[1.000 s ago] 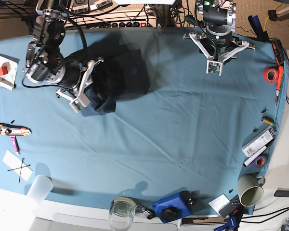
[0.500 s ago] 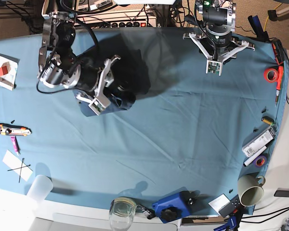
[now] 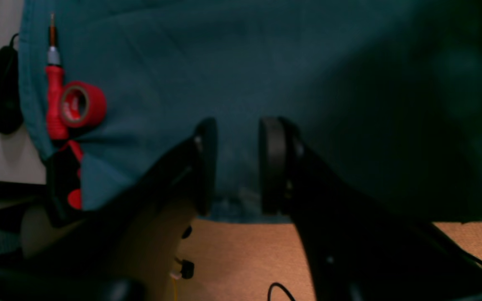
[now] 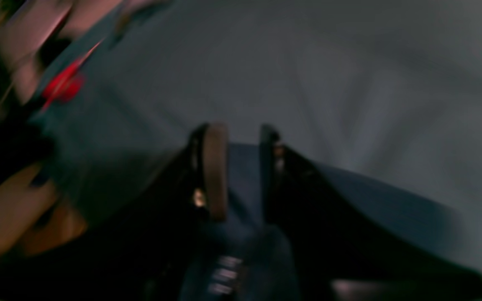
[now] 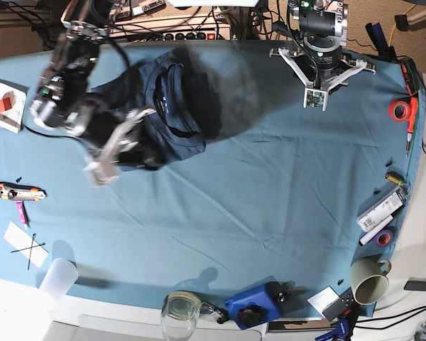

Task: Fold the T-shirt properly
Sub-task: 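Lift the strip end with the right gripper and fold it over the stack, then tuck and flatten the folded bundle edge with the right gripper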

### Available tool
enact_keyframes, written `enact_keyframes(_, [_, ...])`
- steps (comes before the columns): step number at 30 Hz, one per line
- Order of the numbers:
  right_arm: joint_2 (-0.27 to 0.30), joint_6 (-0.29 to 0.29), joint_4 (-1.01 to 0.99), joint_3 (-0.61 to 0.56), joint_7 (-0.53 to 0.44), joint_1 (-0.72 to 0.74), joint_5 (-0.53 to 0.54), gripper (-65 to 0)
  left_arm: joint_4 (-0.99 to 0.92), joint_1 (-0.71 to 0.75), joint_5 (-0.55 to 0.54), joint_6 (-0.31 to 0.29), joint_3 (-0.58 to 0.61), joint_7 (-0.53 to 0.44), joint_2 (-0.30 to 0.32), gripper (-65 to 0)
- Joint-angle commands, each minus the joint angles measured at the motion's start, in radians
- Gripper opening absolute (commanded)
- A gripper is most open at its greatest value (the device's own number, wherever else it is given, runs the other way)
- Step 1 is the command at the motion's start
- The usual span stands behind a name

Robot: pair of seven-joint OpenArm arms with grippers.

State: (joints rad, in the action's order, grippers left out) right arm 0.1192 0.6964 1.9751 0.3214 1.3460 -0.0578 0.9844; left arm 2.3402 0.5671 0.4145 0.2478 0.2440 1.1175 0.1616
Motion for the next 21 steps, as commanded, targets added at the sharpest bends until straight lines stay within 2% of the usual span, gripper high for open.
enact_keyframes(1, [0.008,0.002,0.016,0.035,0.000,0.013,-0.003,-54.7,0.016,0.004,0.011,0.007,0.002,-0.018,0.002,-48.9])
enact_keyframes(4, [0.032,-0.004,0.006,0.110,0.034,-0.003,-0.049,-57.6,0.016,0.003,-0.037,0.006,0.002,-0.018,0.002,-48.9])
enact_keyframes(9, [0.098,-0.043,-0.007,0.153,0.050,-0.116,-0.062,-57.6,0.016,0.003,-0.133,0.003,0.002,-0.058,0.002,-48.9])
enact_keyframes(14, [0.103,-0.042,-0.065,0.149,0.047,-0.190,-0.071,-57.6,0.016,0.003,-0.139,0.003,0.002,-0.087,0.002,-48.9])
enact_keyframes(18, [0.103,-0.002,-0.249,0.149,-0.047,-0.166,-0.129,-57.6,0.016,0.003,-0.138,0.003,0.002,-0.086,0.002,-48.9])
enact_keyframes(21, [0.103,0.002,-0.348,0.149,-0.013,-0.130,-0.120,-57.6,0.016,0.003,-0.138,0.003,0.002,-0.086,0.002,-48.9])
